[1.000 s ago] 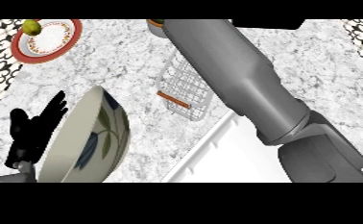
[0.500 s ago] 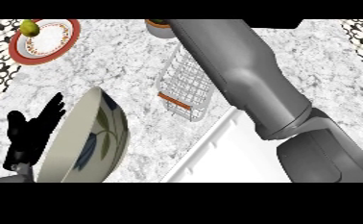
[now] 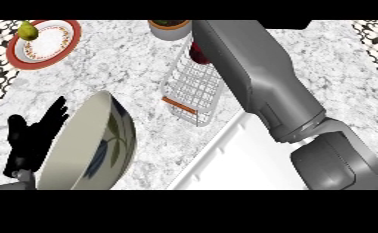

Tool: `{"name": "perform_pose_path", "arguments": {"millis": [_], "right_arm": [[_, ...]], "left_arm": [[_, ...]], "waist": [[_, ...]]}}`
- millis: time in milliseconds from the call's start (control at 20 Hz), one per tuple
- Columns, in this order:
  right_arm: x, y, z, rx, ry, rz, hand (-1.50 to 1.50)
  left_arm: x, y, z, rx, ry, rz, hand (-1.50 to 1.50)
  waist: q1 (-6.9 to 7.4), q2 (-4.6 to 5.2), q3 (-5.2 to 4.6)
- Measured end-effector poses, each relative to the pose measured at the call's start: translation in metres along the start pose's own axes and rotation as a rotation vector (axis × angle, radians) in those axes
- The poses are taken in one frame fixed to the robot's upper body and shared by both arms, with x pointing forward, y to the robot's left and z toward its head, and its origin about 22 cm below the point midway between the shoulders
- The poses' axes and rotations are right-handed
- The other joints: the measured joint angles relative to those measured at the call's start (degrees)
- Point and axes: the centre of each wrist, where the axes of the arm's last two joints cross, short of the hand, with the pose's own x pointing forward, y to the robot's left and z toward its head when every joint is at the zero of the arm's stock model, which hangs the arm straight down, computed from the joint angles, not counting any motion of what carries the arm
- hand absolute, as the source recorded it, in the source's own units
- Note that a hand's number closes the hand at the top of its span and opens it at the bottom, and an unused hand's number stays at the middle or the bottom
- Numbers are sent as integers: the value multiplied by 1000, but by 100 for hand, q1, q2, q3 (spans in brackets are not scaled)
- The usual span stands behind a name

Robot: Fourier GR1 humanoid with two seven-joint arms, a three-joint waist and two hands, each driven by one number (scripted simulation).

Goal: Pick the cupcake from the tray and place it in the tiered basket

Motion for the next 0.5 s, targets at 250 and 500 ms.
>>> {"name": "perform_pose_path", "arguments": {"millis": [250, 500], "right_arm": [[2, -15, 8, -75, -20, -91, -150], [-5, -54, 10, -214, -20, -253, -150]], "left_arm": [[-4, 1, 4, 3, -1, 7, 0], [-8, 8, 7, 25, 21, 12, 0]], "waist": [[-24, -15, 1], [-139, -49, 3]]}}
